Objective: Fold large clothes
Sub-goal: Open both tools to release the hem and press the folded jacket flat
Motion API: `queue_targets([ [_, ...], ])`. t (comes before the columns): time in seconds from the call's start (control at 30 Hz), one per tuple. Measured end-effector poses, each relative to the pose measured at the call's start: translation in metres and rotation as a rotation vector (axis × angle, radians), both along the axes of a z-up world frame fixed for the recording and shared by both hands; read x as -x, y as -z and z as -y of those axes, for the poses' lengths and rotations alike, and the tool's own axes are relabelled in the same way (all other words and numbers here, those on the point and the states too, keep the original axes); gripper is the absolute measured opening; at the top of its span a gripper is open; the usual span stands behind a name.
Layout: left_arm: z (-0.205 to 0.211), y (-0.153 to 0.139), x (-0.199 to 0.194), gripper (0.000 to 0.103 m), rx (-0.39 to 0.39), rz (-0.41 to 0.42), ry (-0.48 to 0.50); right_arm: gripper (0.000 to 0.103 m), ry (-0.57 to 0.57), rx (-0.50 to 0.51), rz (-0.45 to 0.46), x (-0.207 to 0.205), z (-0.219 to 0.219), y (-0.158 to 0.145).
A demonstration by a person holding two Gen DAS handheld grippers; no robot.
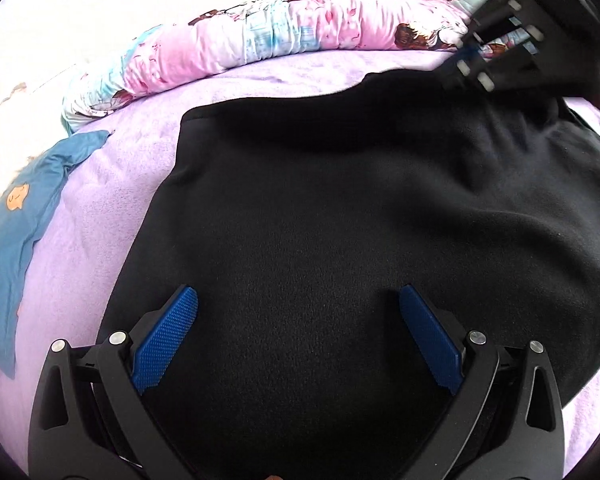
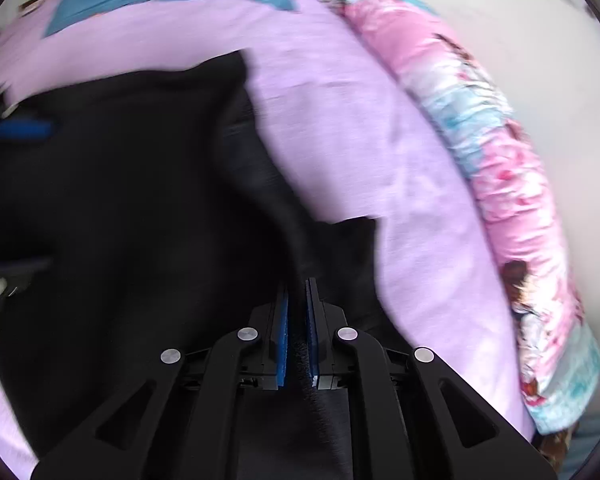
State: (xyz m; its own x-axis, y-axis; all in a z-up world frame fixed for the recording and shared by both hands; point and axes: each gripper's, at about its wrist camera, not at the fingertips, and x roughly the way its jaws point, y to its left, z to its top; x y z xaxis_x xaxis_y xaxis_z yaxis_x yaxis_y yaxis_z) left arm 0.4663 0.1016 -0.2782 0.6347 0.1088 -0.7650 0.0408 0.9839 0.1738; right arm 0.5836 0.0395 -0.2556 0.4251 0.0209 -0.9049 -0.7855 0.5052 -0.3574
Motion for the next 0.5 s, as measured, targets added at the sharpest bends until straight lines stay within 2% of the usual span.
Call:
queue_targets([
  [0.07, 0.000, 0.000, -0.001, 0.098, 0.004, -0.004, 0.000, 0.015, 0.051, 0.028, 0.012, -0.019, 0.003, 0.003],
  [0.1, 0.000, 0.000, -0.002, 0.098, 0.005, -0.005, 0.001, 0.034, 0.080, 0.057, 0.028, -0.030, 0.006, 0.006],
  [0.13, -0.001, 0.000, -0.003, 0.098, 0.007, -0.006, 0.002, 0.058, 0.097, 0.075, 0.045, -0.037, 0.008, 0.008],
  [0.17, -0.001, 0.000, -0.004, 0.098, 0.013, -0.009, 0.001, 0.066, 0.117, 0.088, 0.070, -0.042, 0.010, 0.007],
  [0.3, 0.000, 0.002, -0.005, 0.098, 0.014, -0.012, 0.002, 0.068, 0.163, 0.094, 0.028, -0.049, 0.016, 0.017],
  [0.37, 0.000, 0.001, -0.004, 0.098, 0.015, -0.016, 0.002, 0.068, 0.182, 0.079, 0.016, -0.048, 0.017, 0.012],
  [0.4, 0.000, 0.000, -0.005, 0.098, 0.016, -0.020, 0.004, 0.070, 0.202, 0.021, 0.017, -0.046, 0.018, -0.004],
  [0.43, -0.001, -0.003, -0.005, 0.098, 0.025, -0.024, 0.003, 0.080, 0.218, -0.033, -0.006, -0.047, 0.018, -0.018],
  [0.47, -0.002, -0.004, -0.004, 0.098, 0.034, -0.025, 0.001, 0.083, 0.236, -0.089, -0.044, -0.047, 0.020, -0.040],
  [0.5, -0.004, -0.005, -0.004, 0.097, 0.048, -0.030, -0.003, 0.084, 0.240, -0.112, -0.035, -0.044, 0.023, -0.055],
])
